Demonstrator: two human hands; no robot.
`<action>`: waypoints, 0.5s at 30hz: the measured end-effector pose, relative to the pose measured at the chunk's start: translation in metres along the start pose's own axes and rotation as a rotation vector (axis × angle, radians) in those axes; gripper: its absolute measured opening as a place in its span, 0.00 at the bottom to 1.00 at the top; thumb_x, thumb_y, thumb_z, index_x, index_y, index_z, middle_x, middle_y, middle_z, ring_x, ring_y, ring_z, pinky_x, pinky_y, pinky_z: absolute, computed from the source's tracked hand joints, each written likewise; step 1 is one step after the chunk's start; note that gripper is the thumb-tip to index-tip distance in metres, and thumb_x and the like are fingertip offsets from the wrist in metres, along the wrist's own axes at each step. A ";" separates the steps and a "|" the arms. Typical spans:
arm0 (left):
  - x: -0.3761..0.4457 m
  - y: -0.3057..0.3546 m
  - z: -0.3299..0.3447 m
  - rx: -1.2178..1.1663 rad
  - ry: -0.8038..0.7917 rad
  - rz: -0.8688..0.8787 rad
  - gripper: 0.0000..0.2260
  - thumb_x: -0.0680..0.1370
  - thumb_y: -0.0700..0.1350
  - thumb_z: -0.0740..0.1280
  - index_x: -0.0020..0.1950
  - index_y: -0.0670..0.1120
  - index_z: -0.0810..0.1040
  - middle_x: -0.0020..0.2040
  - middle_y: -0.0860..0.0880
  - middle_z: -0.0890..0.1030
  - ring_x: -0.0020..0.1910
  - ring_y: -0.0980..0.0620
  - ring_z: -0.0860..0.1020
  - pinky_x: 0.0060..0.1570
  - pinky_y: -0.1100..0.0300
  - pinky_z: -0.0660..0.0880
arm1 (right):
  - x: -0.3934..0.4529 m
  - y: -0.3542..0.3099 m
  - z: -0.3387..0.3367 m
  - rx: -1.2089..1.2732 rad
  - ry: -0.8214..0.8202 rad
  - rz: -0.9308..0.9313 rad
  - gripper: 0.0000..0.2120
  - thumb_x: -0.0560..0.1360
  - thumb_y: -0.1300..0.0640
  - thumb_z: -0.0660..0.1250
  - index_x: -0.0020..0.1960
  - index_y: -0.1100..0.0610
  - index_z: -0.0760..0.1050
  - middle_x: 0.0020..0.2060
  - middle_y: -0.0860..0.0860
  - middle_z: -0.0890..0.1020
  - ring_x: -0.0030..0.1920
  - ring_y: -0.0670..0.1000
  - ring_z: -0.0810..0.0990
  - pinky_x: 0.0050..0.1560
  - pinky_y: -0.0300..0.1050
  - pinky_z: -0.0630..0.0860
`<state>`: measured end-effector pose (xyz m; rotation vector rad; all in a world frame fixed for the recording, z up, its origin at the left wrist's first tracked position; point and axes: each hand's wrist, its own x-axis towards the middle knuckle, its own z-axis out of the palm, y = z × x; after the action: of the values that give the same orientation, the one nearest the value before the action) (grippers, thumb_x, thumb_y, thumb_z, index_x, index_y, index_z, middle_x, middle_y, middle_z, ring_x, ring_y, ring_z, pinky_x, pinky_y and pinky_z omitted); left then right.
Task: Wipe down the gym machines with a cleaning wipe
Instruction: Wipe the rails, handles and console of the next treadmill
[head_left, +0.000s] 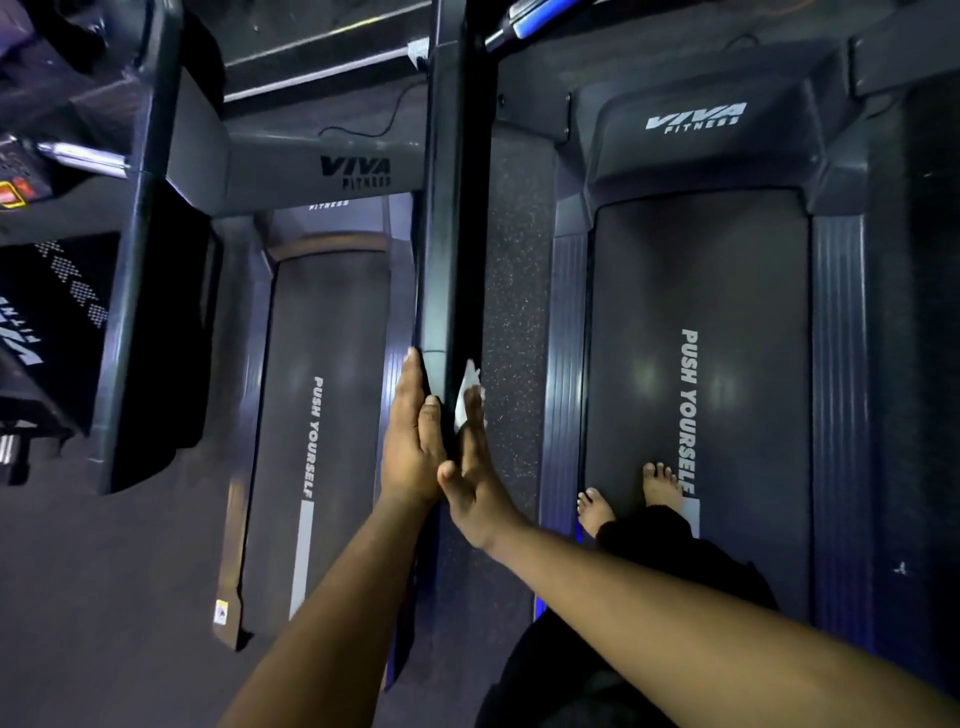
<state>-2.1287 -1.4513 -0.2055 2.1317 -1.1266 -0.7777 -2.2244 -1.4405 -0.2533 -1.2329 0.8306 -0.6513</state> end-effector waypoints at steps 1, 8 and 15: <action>0.000 0.001 0.001 0.012 0.002 0.000 0.26 0.84 0.49 0.53 0.82 0.50 0.55 0.81 0.54 0.58 0.80 0.59 0.56 0.80 0.50 0.56 | 0.000 0.003 -0.001 0.007 -0.014 0.019 0.54 0.70 0.19 0.44 0.81 0.55 0.37 0.81 0.49 0.35 0.81 0.48 0.34 0.79 0.41 0.38; 0.002 -0.004 0.002 0.130 -0.001 0.066 0.26 0.84 0.48 0.51 0.83 0.51 0.52 0.83 0.55 0.53 0.81 0.62 0.50 0.79 0.59 0.53 | 0.067 -0.020 -0.029 0.030 0.051 0.308 0.41 0.80 0.31 0.44 0.83 0.55 0.41 0.82 0.50 0.43 0.82 0.48 0.43 0.78 0.38 0.43; 0.002 -0.001 -0.001 0.263 -0.005 0.039 0.28 0.82 0.58 0.46 0.83 0.59 0.47 0.83 0.57 0.47 0.77 0.67 0.49 0.71 0.56 0.55 | 0.071 -0.031 -0.027 -0.107 0.045 0.032 0.59 0.68 0.17 0.41 0.80 0.60 0.39 0.79 0.51 0.37 0.81 0.54 0.36 0.81 0.53 0.38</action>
<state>-2.1269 -1.4526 -0.2062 2.3134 -1.3318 -0.6468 -2.2068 -1.5193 -0.2396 -1.3025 0.9302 -0.6168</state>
